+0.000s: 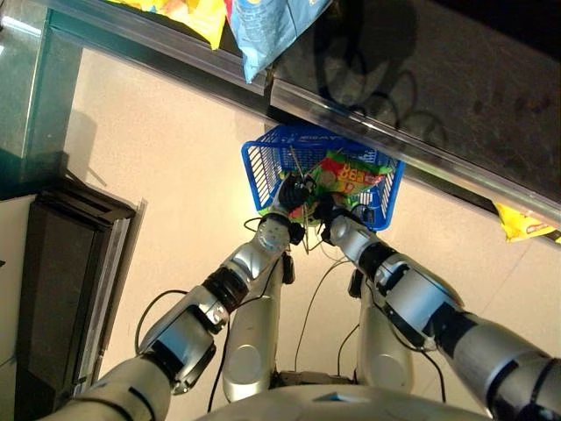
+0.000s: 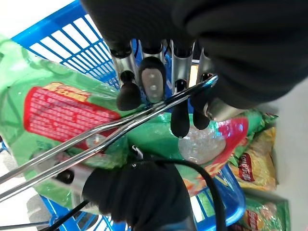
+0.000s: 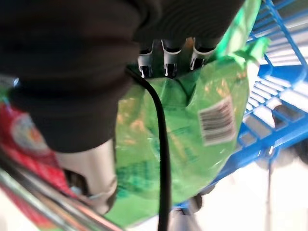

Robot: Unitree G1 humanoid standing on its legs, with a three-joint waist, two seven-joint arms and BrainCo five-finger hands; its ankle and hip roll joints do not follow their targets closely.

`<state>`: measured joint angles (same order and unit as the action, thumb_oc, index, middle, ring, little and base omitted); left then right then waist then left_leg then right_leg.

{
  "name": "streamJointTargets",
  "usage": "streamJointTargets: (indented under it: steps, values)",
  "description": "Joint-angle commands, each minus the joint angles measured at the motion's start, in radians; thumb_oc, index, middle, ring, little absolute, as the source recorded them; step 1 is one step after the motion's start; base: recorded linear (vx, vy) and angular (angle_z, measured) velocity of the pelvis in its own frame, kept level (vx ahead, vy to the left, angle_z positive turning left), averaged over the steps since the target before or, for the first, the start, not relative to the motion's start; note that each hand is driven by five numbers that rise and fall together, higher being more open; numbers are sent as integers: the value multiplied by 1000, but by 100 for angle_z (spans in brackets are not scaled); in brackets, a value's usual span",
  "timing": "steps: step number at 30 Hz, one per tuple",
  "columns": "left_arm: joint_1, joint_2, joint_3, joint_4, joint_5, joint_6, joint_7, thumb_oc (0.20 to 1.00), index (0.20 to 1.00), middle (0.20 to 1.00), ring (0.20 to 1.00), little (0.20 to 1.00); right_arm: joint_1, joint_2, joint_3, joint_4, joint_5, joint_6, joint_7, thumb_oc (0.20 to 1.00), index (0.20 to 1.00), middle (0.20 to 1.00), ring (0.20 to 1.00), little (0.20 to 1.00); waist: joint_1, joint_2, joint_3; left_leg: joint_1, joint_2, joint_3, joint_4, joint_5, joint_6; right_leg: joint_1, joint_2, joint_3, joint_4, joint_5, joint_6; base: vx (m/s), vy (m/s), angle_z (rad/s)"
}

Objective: Pick up the snacks into the basket

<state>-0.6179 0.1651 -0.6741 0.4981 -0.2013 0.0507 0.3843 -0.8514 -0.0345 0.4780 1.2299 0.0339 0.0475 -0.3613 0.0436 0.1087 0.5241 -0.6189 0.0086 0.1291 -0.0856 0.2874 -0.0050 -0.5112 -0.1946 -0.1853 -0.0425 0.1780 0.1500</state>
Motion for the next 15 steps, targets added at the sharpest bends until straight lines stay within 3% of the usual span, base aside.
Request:
streamJointTargets:
  steps: [1,2,3,4,6,8,15]
  values:
    - [-109,-74,-29,-164,-44,-103,-13,200,200,200,200,200,-29,17,150,-14,-175,-5,-65,1000,1000,1000,1000,1000,10,48,-4,55,25,30,16,-108,-69,-55,-39,30,-10,31,38,0,0,0]
    - [-114,-79,-26,-157,-50,-107,-15,200,200,200,200,200,-35,22,113,-2,-74,-13,-7,1000,1000,1000,1000,1000,11,48,-4,55,25,28,16,-108,-69,-55,-40,27,-9,30,38,0,0,0]
    - [-115,-79,-27,-157,-50,-107,-15,200,200,200,200,200,-35,22,112,-2,-73,-13,-6,1000,1000,1000,1000,1000,11,48,-4,54,25,28,16,-108,-69,-55,-40,27,-9,30,38,0,0,0]
    - [-118,-86,-12,-143,-63,-103,-9,200,200,200,200,200,-23,30,30,1,97,-27,26,1000,1000,1000,1000,1000,13,46,-4,56,23,26,16,-109,-68,-55,-41,27,-9,31,38,0,0,0]
    - [-96,-61,-13,-160,-66,-102,-4,200,200,200,200,200,-32,-5,61,9,-28,-16,-75,1000,1000,1000,1000,1000,11,44,-4,54,23,29,16,-108,-68,-58,-41,29,-7,32,39,0,0,0]
    - [-100,-68,-13,-153,-67,-100,-10,200,200,200,200,200,-28,3,29,16,41,-21,-32,1000,1000,1000,1000,1000,9,41,-4,55,24,29,16,-109,-67,-58,-42,29,-6,32,40,0,0,0]
    - [-83,-41,12,-160,-57,-104,15,200,200,200,200,200,-20,-32,25,35,-25,-16,-67,1000,1000,1000,1000,1000,2,28,-4,52,22,33,28,-117,-62,-56,-45,32,0,30,39,0,0,0]
